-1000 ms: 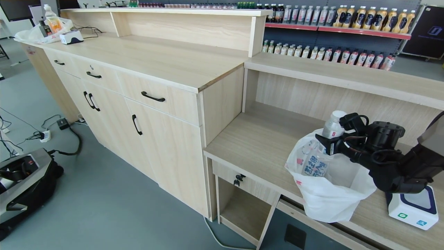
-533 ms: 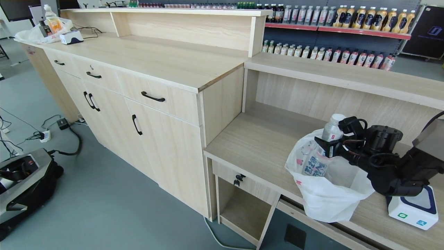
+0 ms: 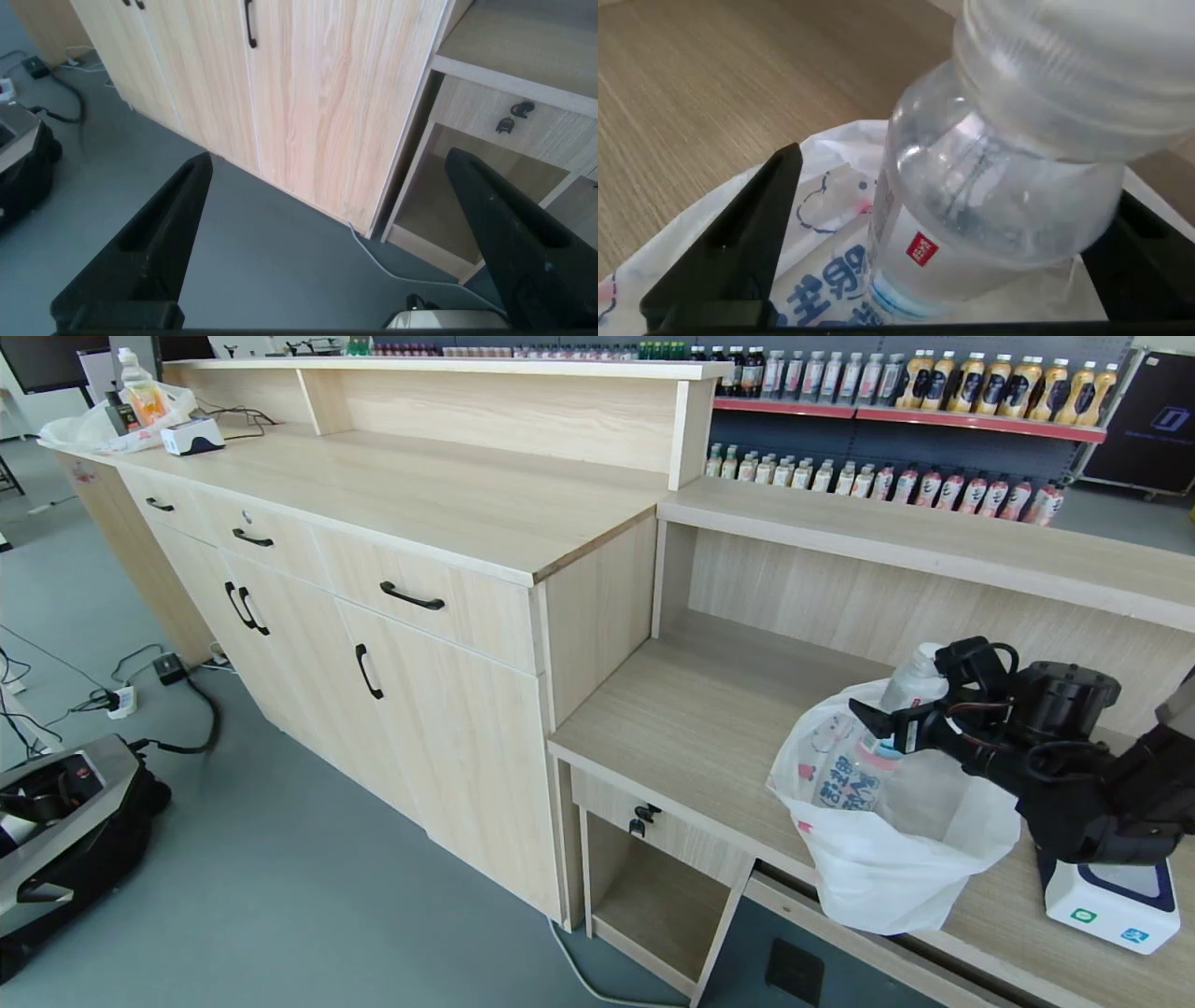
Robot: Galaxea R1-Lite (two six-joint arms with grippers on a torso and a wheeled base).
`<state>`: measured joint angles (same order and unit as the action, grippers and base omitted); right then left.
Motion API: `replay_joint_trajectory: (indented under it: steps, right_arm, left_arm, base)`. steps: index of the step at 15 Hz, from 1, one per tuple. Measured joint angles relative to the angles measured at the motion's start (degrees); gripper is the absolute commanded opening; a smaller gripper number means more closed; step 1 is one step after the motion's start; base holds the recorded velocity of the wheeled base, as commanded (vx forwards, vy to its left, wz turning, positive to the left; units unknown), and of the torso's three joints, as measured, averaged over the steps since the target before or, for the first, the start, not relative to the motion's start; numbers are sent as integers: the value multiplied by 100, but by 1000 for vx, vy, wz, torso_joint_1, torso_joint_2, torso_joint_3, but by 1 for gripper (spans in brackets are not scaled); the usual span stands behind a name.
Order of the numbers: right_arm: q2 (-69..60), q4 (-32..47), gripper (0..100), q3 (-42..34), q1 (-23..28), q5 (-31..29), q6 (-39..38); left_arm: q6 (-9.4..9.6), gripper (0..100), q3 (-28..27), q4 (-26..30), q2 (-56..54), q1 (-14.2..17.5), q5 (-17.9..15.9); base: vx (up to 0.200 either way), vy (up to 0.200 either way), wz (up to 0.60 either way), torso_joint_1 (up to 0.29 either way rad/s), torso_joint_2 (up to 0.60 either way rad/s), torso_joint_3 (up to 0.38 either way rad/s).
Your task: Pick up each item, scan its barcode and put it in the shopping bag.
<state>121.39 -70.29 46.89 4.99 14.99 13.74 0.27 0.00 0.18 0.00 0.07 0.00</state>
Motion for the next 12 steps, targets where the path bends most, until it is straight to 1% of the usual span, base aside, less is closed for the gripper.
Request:
replay_joint_trajectory:
  steps: [1, 3, 5, 8, 9, 11, 12]
  right_arm:
    - [-293, -44, 100, -271, 13, -5, 115]
    - [-985, 24, 100, -880, 221, 2, 422]
    - [-1825, 433, 100, -1296, 545, -5, 578]
    - [-3201, 1328, 100, -1713, 1147, -52, 779]
    - [-3554, 1512, 100, -1814, 1456, -195, 834]
    - [-3997, 1824, 100, -1993, 2053, -953, 881]
    - [-4096, 1911, 100, -2035, 2274, -1220, 881]
  left_arm:
    - [0, 100, 0, 0, 0, 0, 0]
    - [-2, 100, 0, -2, 0, -2, 0]
    - [0, 100, 0, 0, 0, 2, 0]
    - [-2, 100, -2, -2, 0, 2, 0]
    - [0, 100, -2, -2, 0, -2, 0]
    - [0, 100, -2, 0, 0, 2, 0]
    - [0, 100, -2, -2, 0, 4, 0]
  base:
    - [0, 0, 0, 0, 0, 0]
    - [0, 0, 0, 0, 0, 0]
    - [0, 0, 0, 0, 0, 0]
    - [0, 0, -600, 1, 1, 4]
    - [0, 0, -600, 2, 2, 7]
    - [0, 0, -600, 10, 2, 7]
    - [0, 0, -600, -7, 2, -2]
